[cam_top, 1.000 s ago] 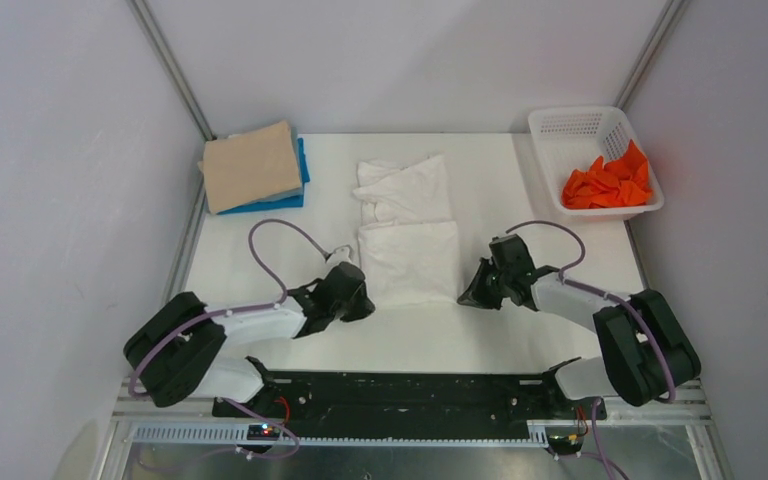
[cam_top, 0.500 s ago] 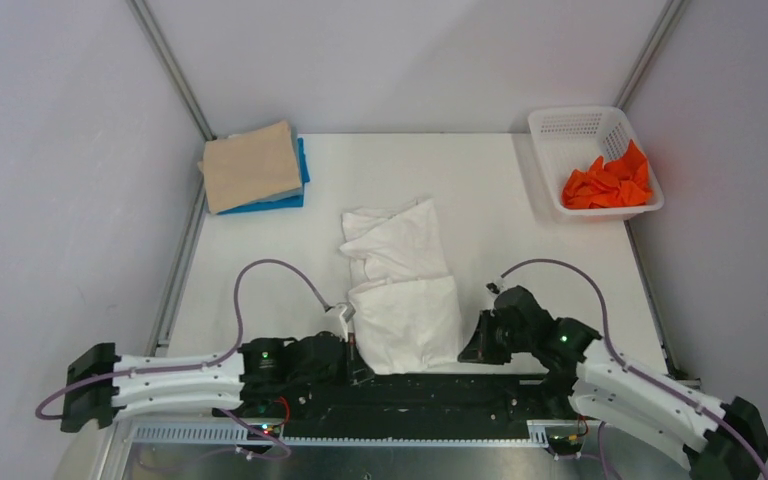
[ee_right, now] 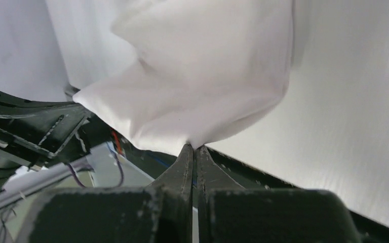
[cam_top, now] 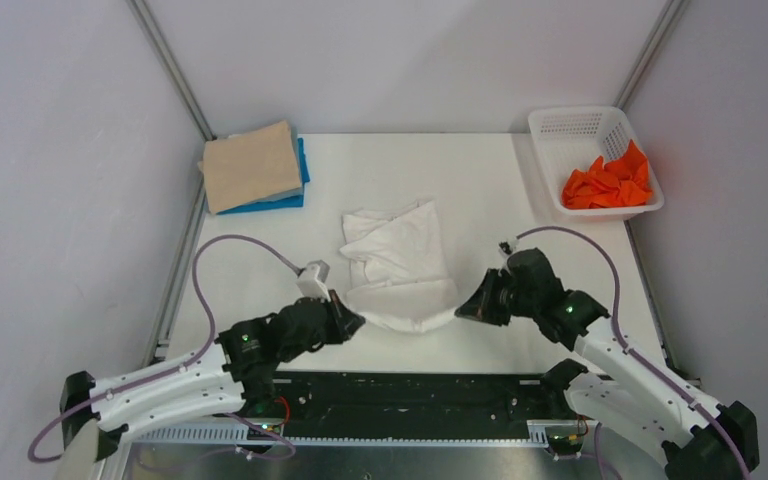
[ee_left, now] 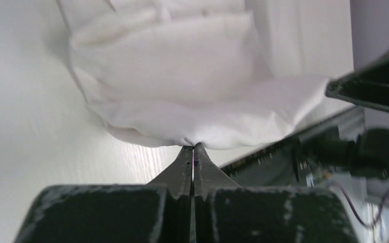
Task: Fold and stack the t-shirts
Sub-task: Fold the long partially folded tshirt into a neat square
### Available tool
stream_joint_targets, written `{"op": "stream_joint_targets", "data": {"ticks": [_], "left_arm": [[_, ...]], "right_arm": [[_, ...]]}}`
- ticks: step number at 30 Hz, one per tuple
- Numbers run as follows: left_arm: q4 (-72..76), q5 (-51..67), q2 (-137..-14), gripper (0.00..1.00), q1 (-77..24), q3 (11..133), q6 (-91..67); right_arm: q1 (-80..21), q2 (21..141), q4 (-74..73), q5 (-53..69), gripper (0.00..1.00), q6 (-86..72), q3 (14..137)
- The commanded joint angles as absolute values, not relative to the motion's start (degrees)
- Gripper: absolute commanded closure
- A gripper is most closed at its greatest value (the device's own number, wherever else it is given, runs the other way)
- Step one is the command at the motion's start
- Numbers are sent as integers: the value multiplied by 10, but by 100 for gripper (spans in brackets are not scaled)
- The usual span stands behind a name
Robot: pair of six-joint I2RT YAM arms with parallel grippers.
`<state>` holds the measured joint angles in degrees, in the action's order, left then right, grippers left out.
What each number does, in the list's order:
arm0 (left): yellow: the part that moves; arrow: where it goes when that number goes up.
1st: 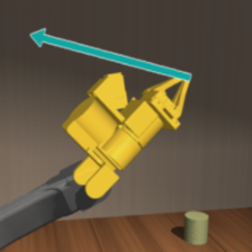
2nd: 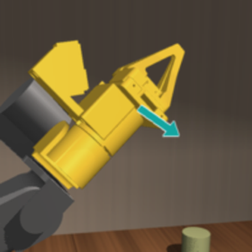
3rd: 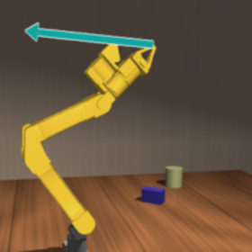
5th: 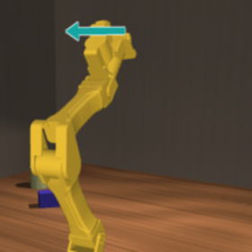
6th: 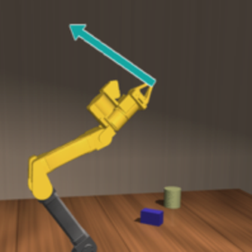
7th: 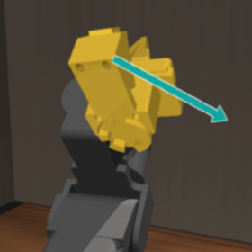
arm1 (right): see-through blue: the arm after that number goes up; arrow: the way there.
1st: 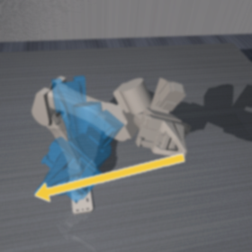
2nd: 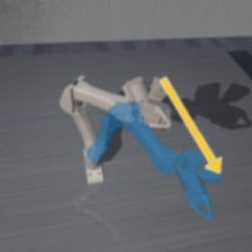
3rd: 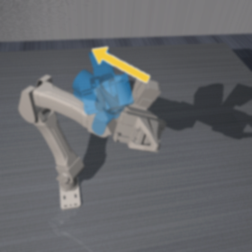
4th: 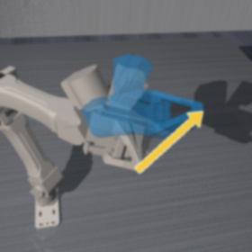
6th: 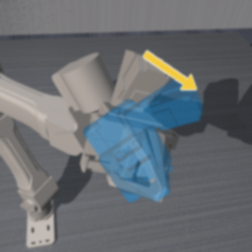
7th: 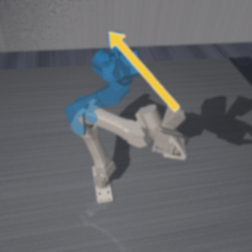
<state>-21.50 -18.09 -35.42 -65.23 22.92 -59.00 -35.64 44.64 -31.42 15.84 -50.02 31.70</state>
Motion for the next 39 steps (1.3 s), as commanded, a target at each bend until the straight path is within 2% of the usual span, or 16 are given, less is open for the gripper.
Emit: {"op": "stream_joint_targets", "data": {"ticks": [1, 16, 27, 39], "left_arm": [[-215, -239, -386, 100, -581, 303, -498], [-159, -147, -550, 100, -347, 448, -348], [-132, -116, -729, 100, -254, 574, -290], [-115, -94, -936, 100, -196, 692, -272]], "right_arm": [[-312, 474, -225, 183, 100, -470, 378], [-206, 688, -158, 209, 100, -420, 576], [-161, 843, -99, 224, 100, -409, 679], [-136, 1026, -50, 236, 100, -403, 789]]}}
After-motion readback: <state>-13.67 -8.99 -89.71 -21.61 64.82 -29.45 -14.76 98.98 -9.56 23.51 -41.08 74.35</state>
